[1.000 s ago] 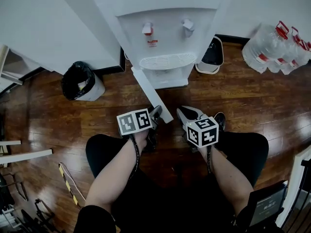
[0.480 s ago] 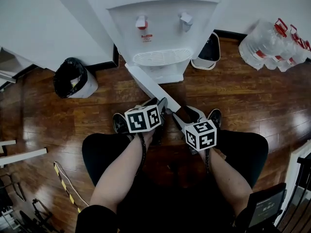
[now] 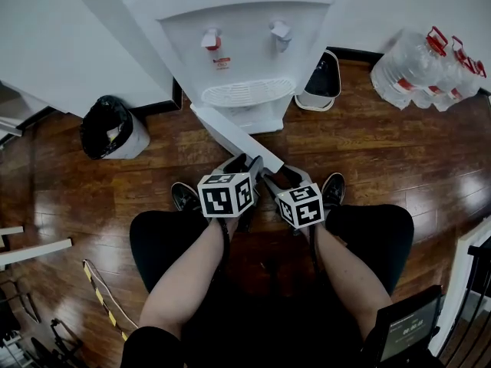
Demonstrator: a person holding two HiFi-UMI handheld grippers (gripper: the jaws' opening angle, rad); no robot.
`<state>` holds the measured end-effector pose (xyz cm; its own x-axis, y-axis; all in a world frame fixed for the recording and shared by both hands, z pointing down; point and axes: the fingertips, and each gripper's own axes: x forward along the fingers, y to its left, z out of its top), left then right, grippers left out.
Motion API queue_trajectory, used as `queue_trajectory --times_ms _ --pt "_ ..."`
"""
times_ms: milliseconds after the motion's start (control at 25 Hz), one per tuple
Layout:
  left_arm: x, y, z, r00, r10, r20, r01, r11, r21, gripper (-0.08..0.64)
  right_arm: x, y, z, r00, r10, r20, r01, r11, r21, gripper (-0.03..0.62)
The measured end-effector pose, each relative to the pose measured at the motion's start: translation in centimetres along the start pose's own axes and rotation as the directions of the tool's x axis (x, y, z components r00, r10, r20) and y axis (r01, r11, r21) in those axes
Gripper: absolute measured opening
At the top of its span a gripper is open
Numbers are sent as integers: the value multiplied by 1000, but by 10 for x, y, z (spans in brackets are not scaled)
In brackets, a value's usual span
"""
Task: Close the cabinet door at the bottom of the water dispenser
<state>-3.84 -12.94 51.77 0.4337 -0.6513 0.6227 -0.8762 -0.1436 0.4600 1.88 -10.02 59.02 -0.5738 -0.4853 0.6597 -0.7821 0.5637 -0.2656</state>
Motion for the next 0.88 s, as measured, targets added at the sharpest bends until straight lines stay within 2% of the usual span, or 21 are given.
queue_trajectory --times_ms 80,160,280,360,600,880 --pt "-2 -5 -1 1000 -16 -5 17 998 59 189 0 -9 3 1000 -28 13 28 1000 -3 224" --pt "1 -2 -5 1000 1 -28 3 988 157 190 1 -16 7 998 -52 25 52 999 -2 224" --pt "15 14 -14 996 82 -45 -62 939 337 190 4 -22 10 996 -85 25 85 996 -12 224" --pt "25 29 -17 990 136 -33 -111 906 409 190 6 -26 11 994 -105 17 106 994 -37 225" --pt "38 52 -15 979 203 -26 -171 883 437 190 9 -29 14 995 -97 13 97 995 -24 239" --pt "49 63 -16 971 234 -45 -191 876 443 209 13 -40 21 995 -100 6 100 995 11 245"
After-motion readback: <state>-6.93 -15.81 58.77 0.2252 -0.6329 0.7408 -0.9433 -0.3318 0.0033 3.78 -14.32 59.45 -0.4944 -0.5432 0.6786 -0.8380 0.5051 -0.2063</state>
